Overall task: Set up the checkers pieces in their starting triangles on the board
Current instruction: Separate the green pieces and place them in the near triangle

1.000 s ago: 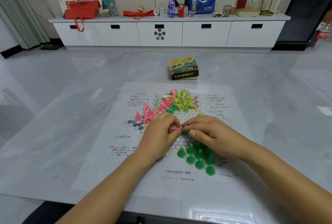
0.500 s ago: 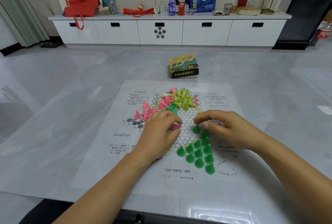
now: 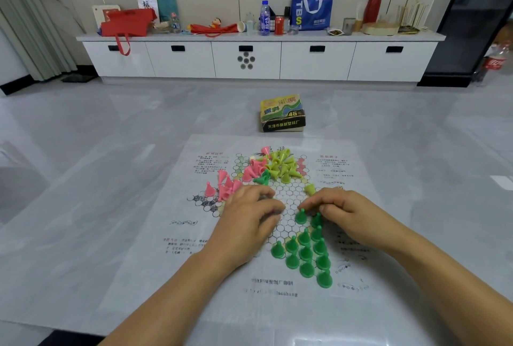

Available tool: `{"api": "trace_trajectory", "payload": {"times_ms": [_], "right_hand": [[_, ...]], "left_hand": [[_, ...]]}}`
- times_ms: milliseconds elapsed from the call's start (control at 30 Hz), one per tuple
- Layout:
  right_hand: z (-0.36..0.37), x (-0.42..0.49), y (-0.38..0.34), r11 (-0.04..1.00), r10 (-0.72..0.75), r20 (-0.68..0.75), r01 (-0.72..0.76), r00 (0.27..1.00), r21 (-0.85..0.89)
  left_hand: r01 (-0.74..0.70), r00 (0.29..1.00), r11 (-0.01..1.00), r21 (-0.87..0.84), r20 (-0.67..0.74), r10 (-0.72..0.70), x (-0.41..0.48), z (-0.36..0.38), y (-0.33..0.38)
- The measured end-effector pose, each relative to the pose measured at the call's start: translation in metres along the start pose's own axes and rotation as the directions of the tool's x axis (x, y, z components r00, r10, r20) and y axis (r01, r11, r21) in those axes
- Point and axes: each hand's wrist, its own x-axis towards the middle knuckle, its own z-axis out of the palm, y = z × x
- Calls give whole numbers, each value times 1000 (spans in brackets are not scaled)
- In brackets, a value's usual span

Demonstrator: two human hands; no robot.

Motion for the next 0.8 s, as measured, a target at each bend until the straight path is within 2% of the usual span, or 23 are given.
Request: {"api": "trace_trajectory", "payload": {"times_ms": [400, 633, 800], "right_hand": [[0, -2, -2, 999, -11, 18, 10, 1000, 33], [-1, -3, -5, 999, 7, 20, -8, 1000, 44], [-2, -4, -4, 997, 33, 27, -35, 999, 72]], "left_hand": [[6, 1000, 1000, 11, 3, -6, -1, 0, 2], [88, 995, 995, 44, -60, -85, 1, -2, 0], [91, 994, 994, 58, -58, -87, 1, -3, 1]]}}
